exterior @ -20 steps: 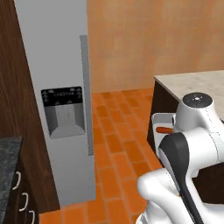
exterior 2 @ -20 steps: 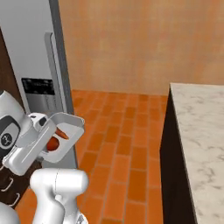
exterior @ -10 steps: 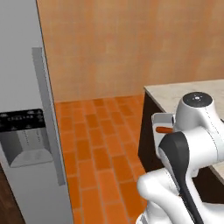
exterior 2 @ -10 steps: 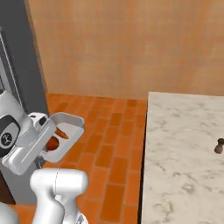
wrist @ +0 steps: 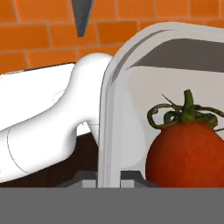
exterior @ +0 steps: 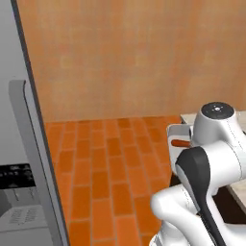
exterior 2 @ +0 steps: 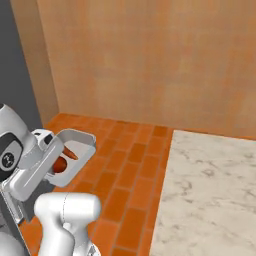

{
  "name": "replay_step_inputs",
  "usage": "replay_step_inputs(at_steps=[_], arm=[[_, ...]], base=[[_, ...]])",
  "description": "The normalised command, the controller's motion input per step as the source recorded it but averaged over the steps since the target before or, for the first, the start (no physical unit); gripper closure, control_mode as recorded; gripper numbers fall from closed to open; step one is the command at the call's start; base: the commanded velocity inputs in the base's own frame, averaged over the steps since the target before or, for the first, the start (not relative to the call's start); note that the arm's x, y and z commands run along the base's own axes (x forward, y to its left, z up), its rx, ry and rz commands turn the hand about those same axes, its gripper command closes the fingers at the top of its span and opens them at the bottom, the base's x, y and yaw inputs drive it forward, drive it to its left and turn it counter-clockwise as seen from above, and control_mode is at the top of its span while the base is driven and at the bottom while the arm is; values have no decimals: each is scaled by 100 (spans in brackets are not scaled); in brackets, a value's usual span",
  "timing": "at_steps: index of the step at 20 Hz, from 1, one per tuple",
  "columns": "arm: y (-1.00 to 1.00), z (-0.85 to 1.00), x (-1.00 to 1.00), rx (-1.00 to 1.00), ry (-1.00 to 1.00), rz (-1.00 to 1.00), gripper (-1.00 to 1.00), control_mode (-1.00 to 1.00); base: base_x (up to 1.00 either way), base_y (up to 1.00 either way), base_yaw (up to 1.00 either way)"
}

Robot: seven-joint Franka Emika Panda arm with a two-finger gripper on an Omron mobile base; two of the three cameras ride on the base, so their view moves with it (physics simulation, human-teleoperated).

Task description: Take the meat container that has the steak and place it on the second highest rack of the freezer. Then take the vegetable container that has the tomato and carrot and place it on the highest rack of the freezer.

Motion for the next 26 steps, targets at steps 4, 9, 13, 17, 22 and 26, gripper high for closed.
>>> replay_step_inputs(at_steps=[4, 9, 13, 17, 22, 26], arm=[[0, 0, 0, 0, 0, 0, 100, 100], [0, 0, 0, 0, 0, 0, 100, 100], [0, 0, 0, 0, 0, 0, 100, 100], [0, 0, 0, 0, 0, 0, 100, 100], [0, 0, 0, 0, 0, 0, 100, 100], [0, 0, 0, 0, 0, 0, 100, 100]], base=[[100, -38, 34], [96, -45, 39], [5, -55, 53], [0, -64, 56], [73, -34, 43], [93, 1, 40]])
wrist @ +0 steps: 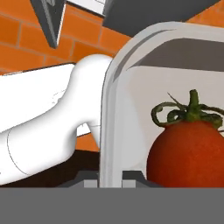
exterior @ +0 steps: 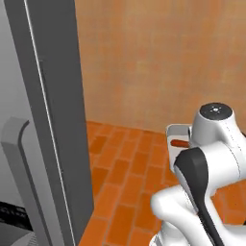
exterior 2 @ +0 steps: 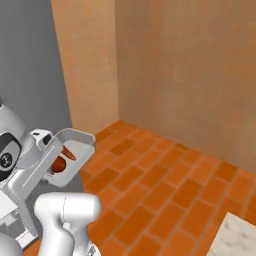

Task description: Take the meat container that has the steak and place it on the second highest rack of the freezer. Then take the vegetable container that has the tomato and carrot and place it on the highest rack of the freezer.

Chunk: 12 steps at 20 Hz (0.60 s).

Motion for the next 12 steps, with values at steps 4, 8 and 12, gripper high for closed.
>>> replay_step_inputs(at_steps=[4, 8, 12], arm=[[0, 0, 0, 0, 0, 0, 100, 100], [0, 0, 0, 0, 0, 0, 100, 100], [0, 0, 0, 0, 0, 0, 100, 100]], base=[[18, -3, 62], [24, -14, 68], [16, -34, 68]])
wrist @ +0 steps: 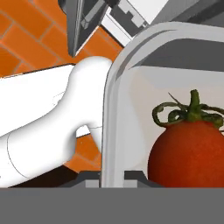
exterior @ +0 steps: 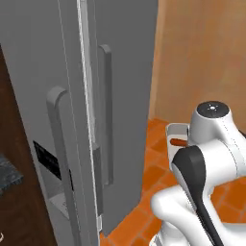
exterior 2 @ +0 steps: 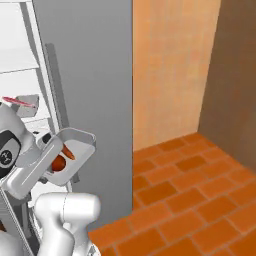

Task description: Take the meat container that has the steak and place it on the second highest rack of the freezer. Then take the vegetable container that has the tomato and carrot and place it on the highest rack of the freezer.

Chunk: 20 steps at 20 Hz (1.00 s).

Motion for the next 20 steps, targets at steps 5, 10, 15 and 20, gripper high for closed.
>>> replay_step_inputs(at_steps=[5, 10, 15, 20], arm=[[0, 0, 0, 0, 0, 0, 100, 100], [0, 0, 0, 0, 0, 0, 100, 100], [0, 0, 0, 0, 0, 0, 100, 100], [0, 0, 0, 0, 0, 0, 100, 100]], base=[[25, -52, 61], [40, -50, 59], [11, -21, 62], [44, -6, 64]])
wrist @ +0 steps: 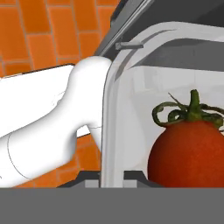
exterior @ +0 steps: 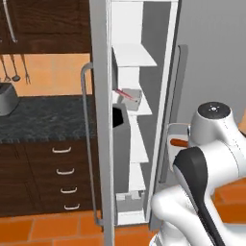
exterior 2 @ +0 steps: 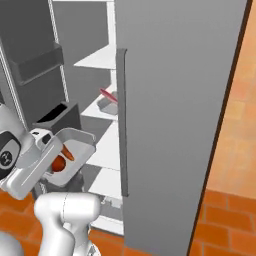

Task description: Take the meat container that has the steak and place it on the second highest rack of the freezer. Then take the vegetable container that has the tomato and carrot and place it on the highest rack of the freezer.

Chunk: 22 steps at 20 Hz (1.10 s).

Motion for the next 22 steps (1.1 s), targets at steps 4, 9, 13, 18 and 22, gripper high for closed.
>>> replay_step_inputs(at_steps=[4, 9, 13, 18, 22], arm=[[0, 0, 0, 0, 0, 0, 100, 100], [0, 0, 0, 0, 0, 0, 100, 100], [0, 0, 0, 0, 0, 0, 100, 100], [0, 0, 0, 0, 0, 0, 100, 100], [0, 0, 0, 0, 0, 0, 100, 100]], base=[[71, -47, 52], [51, -63, 38], [42, -9, 51], [38, -13, 52], [26, -74, 30]])
